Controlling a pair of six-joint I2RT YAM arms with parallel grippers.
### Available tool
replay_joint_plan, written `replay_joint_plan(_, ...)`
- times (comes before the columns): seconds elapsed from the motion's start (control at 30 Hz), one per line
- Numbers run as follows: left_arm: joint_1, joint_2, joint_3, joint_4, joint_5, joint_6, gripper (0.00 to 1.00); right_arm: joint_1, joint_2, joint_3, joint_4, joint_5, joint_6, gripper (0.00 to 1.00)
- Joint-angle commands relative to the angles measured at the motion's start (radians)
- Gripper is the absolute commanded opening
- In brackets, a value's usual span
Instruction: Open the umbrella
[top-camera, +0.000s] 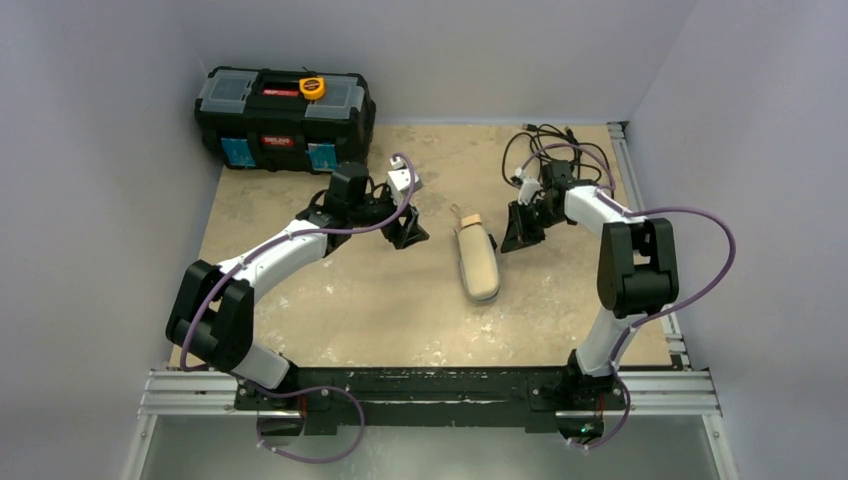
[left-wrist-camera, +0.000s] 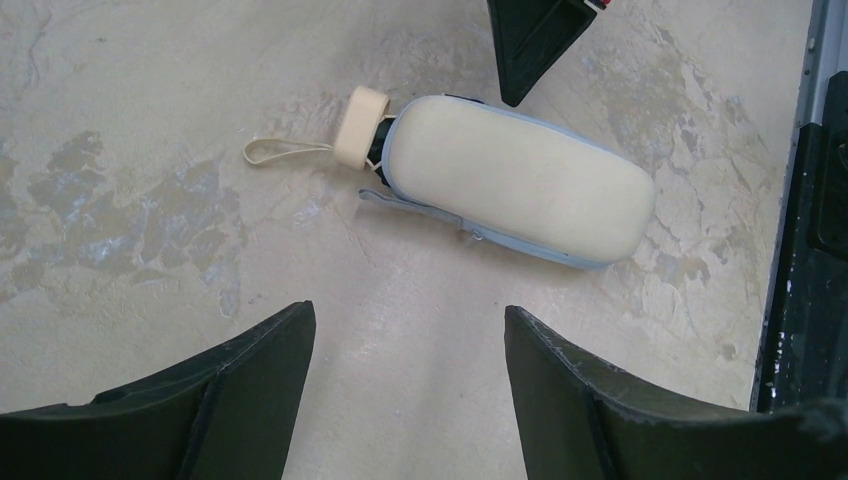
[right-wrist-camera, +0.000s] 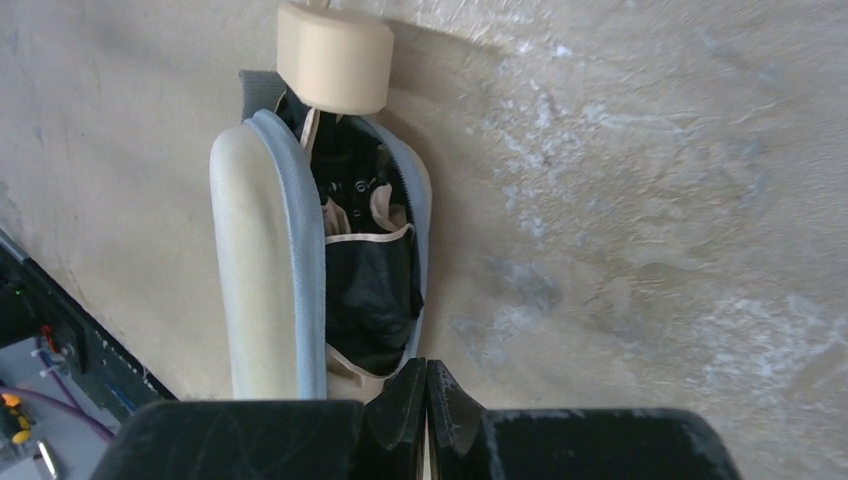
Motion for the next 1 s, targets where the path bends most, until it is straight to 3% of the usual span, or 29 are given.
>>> replay_joint_plan(0.0,0.001,-0.012,0.045,0.001,-0.004,0.024,0.69,0.023,0.005,-0.024,0.028,-0.050,0.024,0.03)
replay_joint_plan(0.4,0.001,-0.023,0.034,0.000,-0.036,0.026,0.69,0.051,-0.089,-0.022,-0.053,-0.223,-0.007,0.09)
replay_joint_plan(0.53,0.001,-0.025,0.027,0.000,-0.036,0.024,0.69,0.074,-0.114,-0.006,-0.063,-0.263,-0.007,0.15)
replay_joint_plan(0.73,0.001,-0.019,0.032,0.001,-0.040,0.018,0.69,0.131,-0.110,0.000,-0.007,-0.236,0.025,0.32)
replay_joint_plan(0.97,0.002,-0.023,0.042,0.004,-0.003,-0.013,0.66,0.212,-0.037,0.058,0.072,-0.239,0.083,0.32)
